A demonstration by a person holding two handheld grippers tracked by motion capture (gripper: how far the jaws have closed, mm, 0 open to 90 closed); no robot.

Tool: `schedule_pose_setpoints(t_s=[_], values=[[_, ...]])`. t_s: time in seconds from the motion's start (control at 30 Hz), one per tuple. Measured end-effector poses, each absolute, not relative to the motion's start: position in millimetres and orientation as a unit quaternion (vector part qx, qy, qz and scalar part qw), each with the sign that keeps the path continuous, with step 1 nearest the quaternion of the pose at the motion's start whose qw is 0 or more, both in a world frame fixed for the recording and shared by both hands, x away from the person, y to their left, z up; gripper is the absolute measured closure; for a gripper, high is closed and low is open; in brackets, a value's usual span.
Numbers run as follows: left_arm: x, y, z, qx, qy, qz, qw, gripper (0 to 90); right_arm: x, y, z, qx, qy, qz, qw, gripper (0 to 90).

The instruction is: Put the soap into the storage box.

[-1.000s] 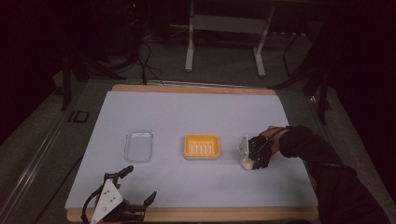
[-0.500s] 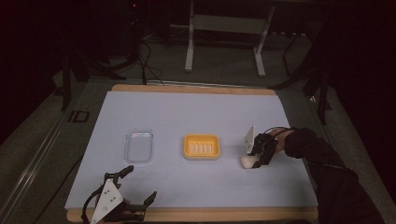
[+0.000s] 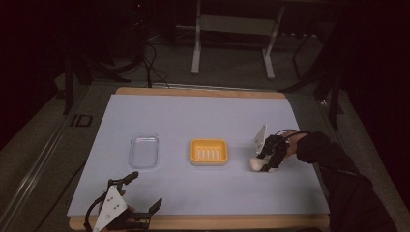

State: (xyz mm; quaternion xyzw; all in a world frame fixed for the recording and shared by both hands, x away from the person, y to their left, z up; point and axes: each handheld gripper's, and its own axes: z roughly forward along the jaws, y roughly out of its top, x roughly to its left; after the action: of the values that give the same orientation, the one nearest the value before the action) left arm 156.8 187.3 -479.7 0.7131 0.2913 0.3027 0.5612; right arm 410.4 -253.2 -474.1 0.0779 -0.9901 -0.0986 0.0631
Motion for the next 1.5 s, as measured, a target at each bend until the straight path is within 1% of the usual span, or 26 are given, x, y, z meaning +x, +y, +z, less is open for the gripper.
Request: schedule_pose_setpoints(t_s=[0.33,0.5,0.97,1.33,1.5], values=[[157,185,-479,0.716,0.284,0.299,0.563,0.1,413,-253,-463,0.059,-0.988,-0.131,0.060,49.2],[158,184,-479,0.716,0.280,0.297,0.566,0.1,416,-251,-457,0.031,-0.988,-0.135,0.072,49.3],[163,182,-480,0.717,0.272,0.275,0.580,0.1,413,-236,-417,0.031,-0.988,-0.144,0.037,49.3],[167,183,-480,0.715,0.276,0.270,0.583,0.1,414,-210,-395,0.030,-0.990,-0.138,0.027,49.3],[168,181,-480,0.716,0.266,0.272,0.585,0.2,412,-194,-380,0.039,-0.990,-0.139,0.012,49.3]])
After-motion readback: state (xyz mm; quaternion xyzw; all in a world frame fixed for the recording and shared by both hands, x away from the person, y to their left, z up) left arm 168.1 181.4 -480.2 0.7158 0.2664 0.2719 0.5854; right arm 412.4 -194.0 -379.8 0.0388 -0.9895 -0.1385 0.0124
